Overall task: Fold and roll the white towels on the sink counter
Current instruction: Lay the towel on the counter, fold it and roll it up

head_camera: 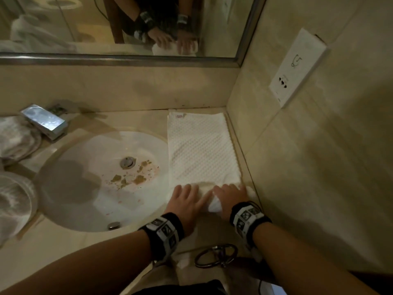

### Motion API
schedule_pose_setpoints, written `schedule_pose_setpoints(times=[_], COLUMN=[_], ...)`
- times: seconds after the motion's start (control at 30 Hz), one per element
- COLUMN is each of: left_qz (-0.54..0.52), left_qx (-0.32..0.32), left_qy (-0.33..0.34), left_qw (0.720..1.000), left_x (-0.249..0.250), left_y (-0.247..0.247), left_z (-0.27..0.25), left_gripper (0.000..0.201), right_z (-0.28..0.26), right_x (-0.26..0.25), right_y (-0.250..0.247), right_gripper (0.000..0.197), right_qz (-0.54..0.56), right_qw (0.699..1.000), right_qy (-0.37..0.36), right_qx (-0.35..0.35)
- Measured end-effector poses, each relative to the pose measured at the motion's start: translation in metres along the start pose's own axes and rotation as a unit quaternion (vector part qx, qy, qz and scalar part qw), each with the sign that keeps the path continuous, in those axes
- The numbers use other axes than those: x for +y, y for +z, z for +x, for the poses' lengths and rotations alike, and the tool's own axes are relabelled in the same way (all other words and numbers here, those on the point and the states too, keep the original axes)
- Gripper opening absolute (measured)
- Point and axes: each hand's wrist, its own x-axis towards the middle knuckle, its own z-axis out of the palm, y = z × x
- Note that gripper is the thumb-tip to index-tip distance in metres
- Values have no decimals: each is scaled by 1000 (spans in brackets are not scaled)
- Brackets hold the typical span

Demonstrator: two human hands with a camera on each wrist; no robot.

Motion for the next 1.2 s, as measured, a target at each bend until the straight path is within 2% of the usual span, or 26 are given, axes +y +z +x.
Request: schedule_pose_setpoints(times=[0.07, 0.13, 0.17, 0.23, 0.3, 0.37, 0.43, 0.47, 0.53, 0.6, 0.7, 0.73, 0.8, 0.83, 0.9, 0.97, 1.03, 1.07, 1.13, 1.2], left_qz=[28, 18, 5, -39, -99, -149, -154, -137, -79, -22, 3, -10, -55, -79, -120, -145, -149, -132, -65, 3], left_qx=[-15, -6, -5, -23, -45, -106, -148, -140, -85, -41, -37, -37, -46, -60, -131, -219, -245, -219, -118, -56], left_qy=[4, -8, -9, -22, -37, -46, -43, -45, -49, -38, -7, 2, 7, 8, 11, 10, -2, -8, -22, -14], left_qw=[1000, 1000, 1000, 999, 993, 982, 976, 980, 992, 998, 999, 999, 997, 995, 984, 965, 958, 967, 991, 998], left_x=[5, 2, -1, -5, -13, -22, -25, -23, -14, -8, -11, -15, -24, -29, -37, -39, -36, -32, -23, -13], left_y=[11, 12, 8, -2, -15, -30, -37, -36, -24, -7, 7, 4, -7, -13, -27, -35, -36, -35, -29, -21], left_z=[-3, 6, 13, 25, 35, 42, 47, 45, 36, 20, 8, 10, 22, 30, 40, 44, 40, 35, 18, 0], left_gripper=[102, 94, 88, 75, 68, 69, 73, 75, 82, 89, 88, 83, 74, 74, 81, 88, 91, 91, 88, 87], right_z=[10, 12, 11, 1, -10, -20, -21, -18, -4, 10, 17, 14, 0, -12, -27, -32, -21, -13, 2, 12], right_x=[1, 4, 6, 7, 6, 4, 2, 3, 4, 8, 11, 10, 6, 2, -2, -4, -3, -2, 1, 7], right_y=[-15, -28, -31, -29, -18, -6, 1, 2, -2, -9, -23, -24, -18, -15, 1, 5, 3, 0, -7, -14], right_gripper=[74, 83, 80, 77, 86, 98, 100, 95, 83, 79, 75, 73, 80, 87, 97, 98, 92, 90, 88, 99], right_qz=[37, 86, 78, 31, 10, 3, -16, -18, -3, 46, 91, 82, 52, 37, 15, -23, -42, -35, 10, 63], right_qw=[997, 984, 983, 995, 1000, 1000, 1000, 1000, 1000, 997, 985, 986, 995, 998, 999, 999, 998, 998, 997, 986], right_qy=[-11, -21, -29, -27, -18, -20, -7, -3, -5, -14, -55, -67, -58, -49, -44, -41, -47, -49, -41, -31], right_qx=[-72, -155, -161, -91, -19, -10, -15, -19, -29, -65, -133, -126, -62, -34, 4, 7, -10, -21, -72, -153])
